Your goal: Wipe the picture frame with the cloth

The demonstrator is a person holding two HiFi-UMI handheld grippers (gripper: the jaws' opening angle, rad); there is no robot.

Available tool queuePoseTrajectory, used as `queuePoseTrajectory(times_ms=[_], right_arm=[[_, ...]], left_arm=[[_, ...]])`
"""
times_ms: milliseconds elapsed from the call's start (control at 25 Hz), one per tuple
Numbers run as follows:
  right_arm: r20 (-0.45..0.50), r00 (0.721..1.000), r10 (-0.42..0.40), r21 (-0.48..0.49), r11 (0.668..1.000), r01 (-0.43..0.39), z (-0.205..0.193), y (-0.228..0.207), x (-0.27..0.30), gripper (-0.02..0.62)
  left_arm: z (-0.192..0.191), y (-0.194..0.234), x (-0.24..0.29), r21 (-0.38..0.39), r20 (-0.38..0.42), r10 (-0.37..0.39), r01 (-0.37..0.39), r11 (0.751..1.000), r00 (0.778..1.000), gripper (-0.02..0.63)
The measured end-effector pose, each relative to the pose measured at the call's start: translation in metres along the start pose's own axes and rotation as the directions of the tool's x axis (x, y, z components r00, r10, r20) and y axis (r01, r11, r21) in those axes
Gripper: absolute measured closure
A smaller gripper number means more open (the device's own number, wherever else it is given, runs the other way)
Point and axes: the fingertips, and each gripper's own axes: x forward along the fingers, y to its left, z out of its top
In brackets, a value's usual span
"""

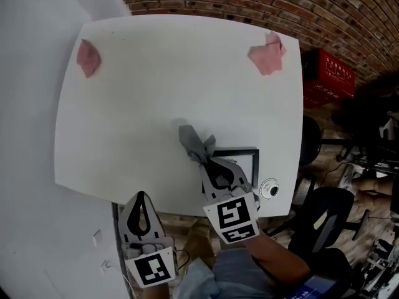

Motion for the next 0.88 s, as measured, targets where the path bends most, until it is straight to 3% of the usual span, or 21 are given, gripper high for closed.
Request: queuePoseTrajectory(times_ms=[880], right_arm=[[-0.019,0.999,-0.046,0.043,0.998,0.047,-0.022,-0.033,-0.019,0.555]], left_arm=[[0.008,-0.034,0.004,0.043,0.009,-0.043,0.043,0.998,0.999,0.597]])
